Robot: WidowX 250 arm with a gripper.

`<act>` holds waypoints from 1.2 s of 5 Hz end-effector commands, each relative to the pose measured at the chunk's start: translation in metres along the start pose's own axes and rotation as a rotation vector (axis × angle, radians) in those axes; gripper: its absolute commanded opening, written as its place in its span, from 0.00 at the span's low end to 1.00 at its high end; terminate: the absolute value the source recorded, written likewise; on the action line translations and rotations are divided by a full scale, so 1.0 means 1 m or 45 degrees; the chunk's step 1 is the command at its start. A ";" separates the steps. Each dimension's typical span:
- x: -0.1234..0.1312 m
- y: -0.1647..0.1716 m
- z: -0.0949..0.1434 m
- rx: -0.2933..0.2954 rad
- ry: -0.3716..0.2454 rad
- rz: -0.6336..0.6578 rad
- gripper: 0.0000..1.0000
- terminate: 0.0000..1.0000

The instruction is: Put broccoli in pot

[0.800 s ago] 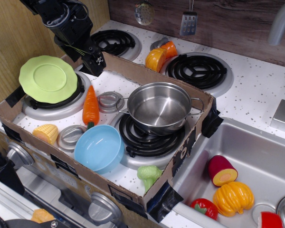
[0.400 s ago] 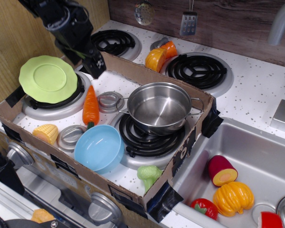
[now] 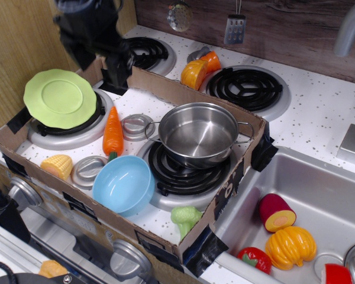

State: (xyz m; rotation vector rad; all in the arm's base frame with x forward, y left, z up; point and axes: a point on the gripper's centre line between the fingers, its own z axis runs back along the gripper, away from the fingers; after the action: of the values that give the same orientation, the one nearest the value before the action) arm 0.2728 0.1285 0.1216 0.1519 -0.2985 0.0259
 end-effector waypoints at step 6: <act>-0.044 -0.139 -0.006 0.152 0.149 1.474 1.00 0.00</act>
State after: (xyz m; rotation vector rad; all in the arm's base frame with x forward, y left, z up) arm 0.2198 -0.0075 0.0736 0.0920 -0.2099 1.2060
